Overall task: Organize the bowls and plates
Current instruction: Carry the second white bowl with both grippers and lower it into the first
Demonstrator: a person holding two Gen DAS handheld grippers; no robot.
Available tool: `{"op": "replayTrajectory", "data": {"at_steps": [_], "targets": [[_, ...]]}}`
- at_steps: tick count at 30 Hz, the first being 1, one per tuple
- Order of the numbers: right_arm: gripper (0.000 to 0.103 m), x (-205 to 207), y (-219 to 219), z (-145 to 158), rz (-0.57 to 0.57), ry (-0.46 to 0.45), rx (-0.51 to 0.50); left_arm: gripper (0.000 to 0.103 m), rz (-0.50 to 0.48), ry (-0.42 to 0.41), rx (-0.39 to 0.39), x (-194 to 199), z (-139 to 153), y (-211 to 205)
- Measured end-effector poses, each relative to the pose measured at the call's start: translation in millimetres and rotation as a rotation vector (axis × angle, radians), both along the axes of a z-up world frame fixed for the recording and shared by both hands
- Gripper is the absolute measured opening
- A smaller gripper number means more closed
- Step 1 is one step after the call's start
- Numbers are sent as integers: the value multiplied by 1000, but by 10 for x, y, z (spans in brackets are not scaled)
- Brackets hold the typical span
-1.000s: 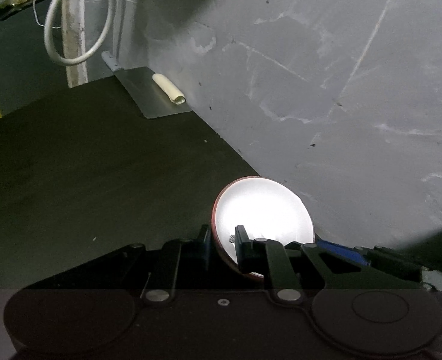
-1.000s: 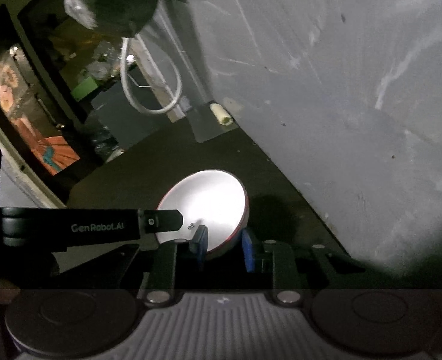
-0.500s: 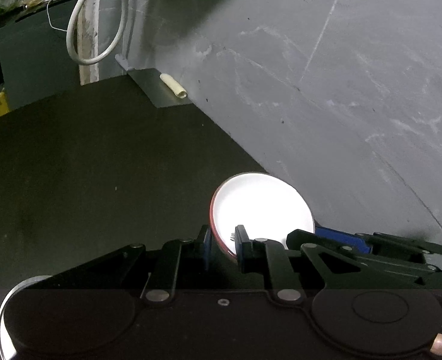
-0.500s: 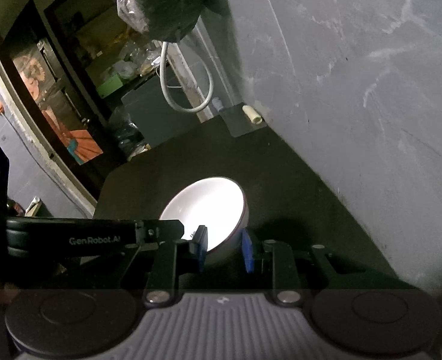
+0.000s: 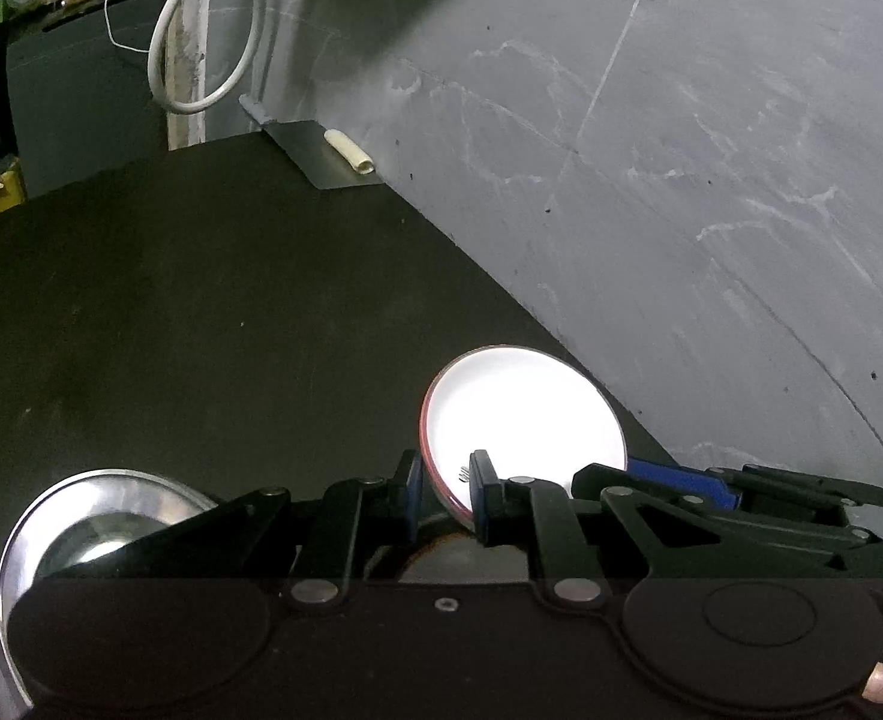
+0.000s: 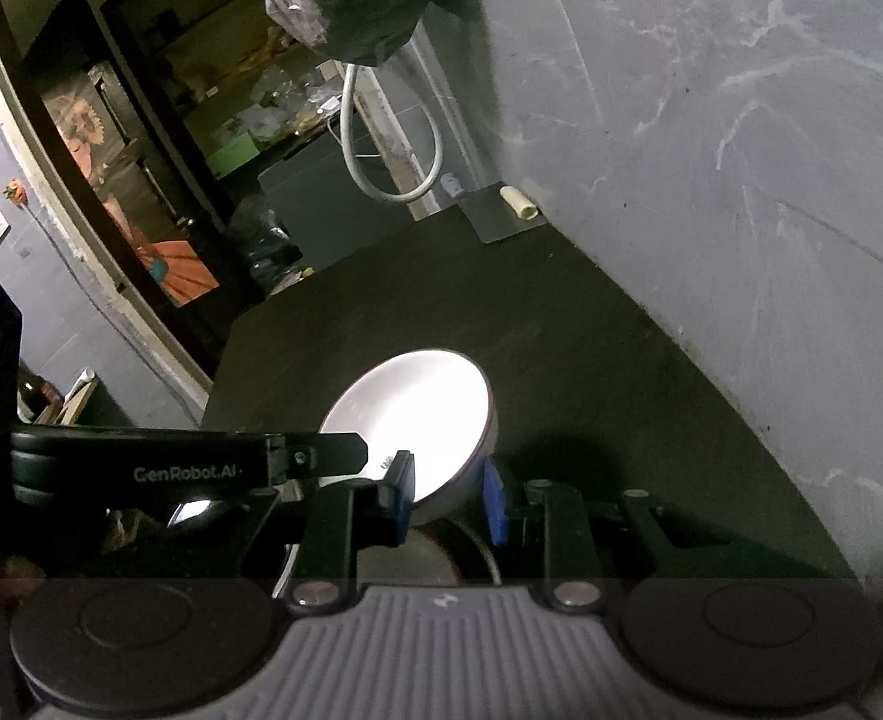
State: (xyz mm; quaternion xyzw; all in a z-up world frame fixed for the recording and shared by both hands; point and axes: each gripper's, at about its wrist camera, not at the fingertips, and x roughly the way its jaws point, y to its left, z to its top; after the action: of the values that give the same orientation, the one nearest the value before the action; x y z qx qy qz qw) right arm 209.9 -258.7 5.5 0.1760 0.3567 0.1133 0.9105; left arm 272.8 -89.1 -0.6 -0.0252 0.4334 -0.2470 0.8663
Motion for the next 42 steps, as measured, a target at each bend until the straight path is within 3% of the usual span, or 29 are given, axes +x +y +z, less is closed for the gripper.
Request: {"op": "replayTrajectory", "data": {"at_steps": [42], "targets": [[28, -368, 135, -92, 171, 129, 5, 17, -9, 100, 35, -361, -240, 180]]}}
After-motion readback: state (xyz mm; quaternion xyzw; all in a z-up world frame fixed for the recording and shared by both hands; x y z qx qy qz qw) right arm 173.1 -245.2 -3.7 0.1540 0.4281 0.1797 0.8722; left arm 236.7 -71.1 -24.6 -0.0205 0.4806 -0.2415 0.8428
